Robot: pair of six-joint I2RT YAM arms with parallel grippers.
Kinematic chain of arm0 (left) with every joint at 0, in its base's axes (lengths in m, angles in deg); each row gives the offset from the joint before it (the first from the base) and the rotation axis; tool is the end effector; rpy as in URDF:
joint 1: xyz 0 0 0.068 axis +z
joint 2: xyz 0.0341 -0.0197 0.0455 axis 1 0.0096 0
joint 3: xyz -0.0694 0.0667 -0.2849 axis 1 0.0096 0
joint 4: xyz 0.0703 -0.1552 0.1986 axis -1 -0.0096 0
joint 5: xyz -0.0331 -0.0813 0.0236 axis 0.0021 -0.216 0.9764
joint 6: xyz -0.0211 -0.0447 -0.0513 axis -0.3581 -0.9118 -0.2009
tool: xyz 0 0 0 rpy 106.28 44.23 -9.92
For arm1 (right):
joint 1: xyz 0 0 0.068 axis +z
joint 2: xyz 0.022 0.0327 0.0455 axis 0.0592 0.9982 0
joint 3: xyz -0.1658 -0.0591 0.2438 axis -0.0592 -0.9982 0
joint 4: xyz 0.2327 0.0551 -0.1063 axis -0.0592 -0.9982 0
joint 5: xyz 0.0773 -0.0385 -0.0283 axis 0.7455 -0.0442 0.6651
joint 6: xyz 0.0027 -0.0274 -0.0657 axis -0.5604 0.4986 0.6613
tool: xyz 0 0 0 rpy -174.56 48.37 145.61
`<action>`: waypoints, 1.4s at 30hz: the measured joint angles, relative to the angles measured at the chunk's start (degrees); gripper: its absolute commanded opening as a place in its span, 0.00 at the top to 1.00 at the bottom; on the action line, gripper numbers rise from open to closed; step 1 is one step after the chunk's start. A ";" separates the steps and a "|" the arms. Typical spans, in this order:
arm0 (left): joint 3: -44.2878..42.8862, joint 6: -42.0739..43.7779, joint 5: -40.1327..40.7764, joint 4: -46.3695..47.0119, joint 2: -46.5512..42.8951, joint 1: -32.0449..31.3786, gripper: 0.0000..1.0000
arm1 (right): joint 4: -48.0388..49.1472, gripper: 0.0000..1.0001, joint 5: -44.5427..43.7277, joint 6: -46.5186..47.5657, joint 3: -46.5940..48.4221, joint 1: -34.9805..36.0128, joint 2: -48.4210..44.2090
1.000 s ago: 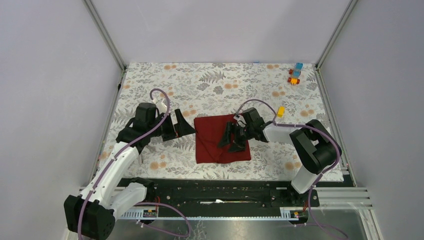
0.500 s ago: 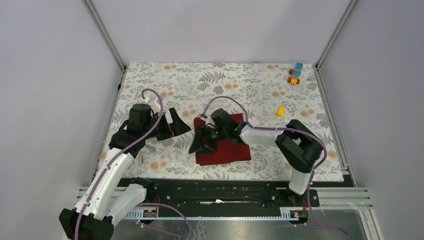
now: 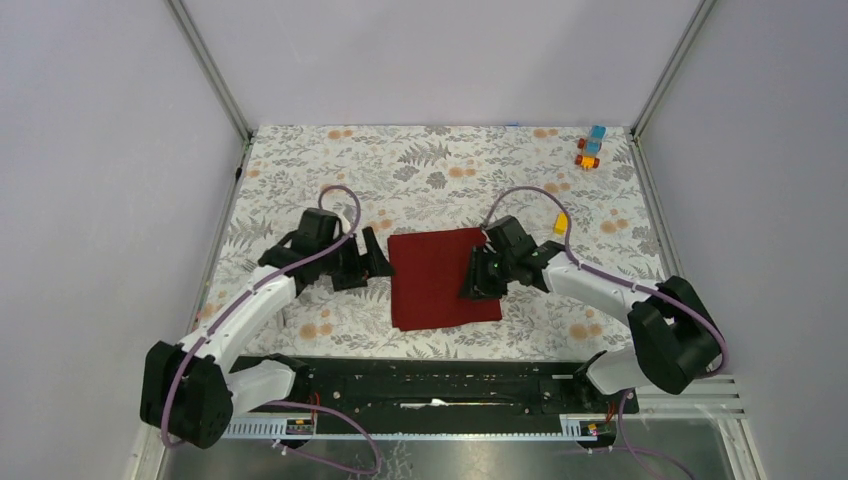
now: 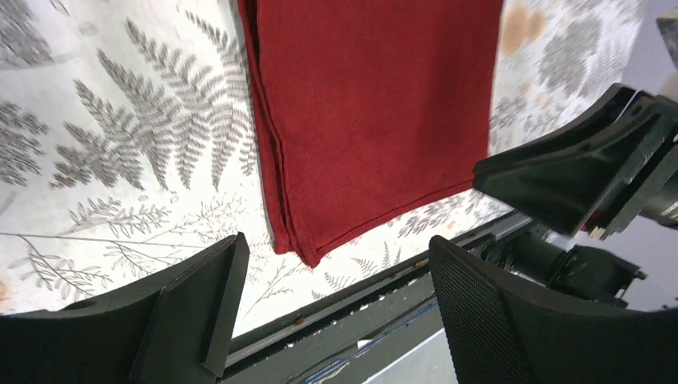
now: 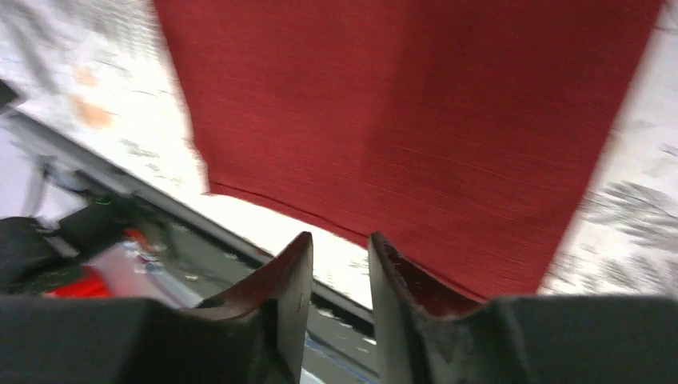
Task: Fold the napkin into a case and place the utensils inside
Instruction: Move the square-folded napkin to the center of the board, then move the square folded napkin to the center of the board.
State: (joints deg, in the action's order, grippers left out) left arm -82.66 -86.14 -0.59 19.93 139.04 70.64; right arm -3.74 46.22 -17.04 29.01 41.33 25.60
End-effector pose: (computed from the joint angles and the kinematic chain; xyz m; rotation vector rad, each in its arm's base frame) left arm 0.2013 -0.0918 0.2563 -0.2159 2.5389 -0.8837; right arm 0.2250 0.1991 0.2137 -0.1193 2.6158 0.9512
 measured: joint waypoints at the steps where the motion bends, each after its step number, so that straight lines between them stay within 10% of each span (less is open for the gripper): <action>1: 0.85 -0.42 0.37 0.57 1.49 -1.33 0.12 | -1.55 0.82 -0.92 0.63 -1.22 -0.81 -0.31; 10: 2.36 -5.66 2.21 5.99 0.63 -8.22 0.09 | -10.36 0.87 -0.81 7.26 -1.20 -9.46 9.49; 19: -0.17 -6.54 2.69 6.36 1.36 -8.59 0.08 | -24.24 1.00 -15.58 17.84 22.67 -15.58 26.14; 24: -6.93 -5.51 5.20 6.91 9.77 -8.50 0.07 | -19.41 0.89 -23.58 27.65 43.36 -14.97 39.50; 31: -12.20 -3.80 11.06 9.38 23.69 -3.13 0.05 | -18.08 0.42 -13.03 29.90 59.04 -8.90 43.39; 42: -12.59 -0.92 11.37 18.64 36.98 -2.03 0.12 | -9.29 0.28 3.23 20.17 15.76 -17.92 15.93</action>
State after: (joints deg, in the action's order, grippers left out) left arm -95.25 -87.05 10.77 38.57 176.03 68.61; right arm -13.03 49.46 3.13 44.77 23.40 41.54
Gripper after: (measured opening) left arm 0.909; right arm 0.721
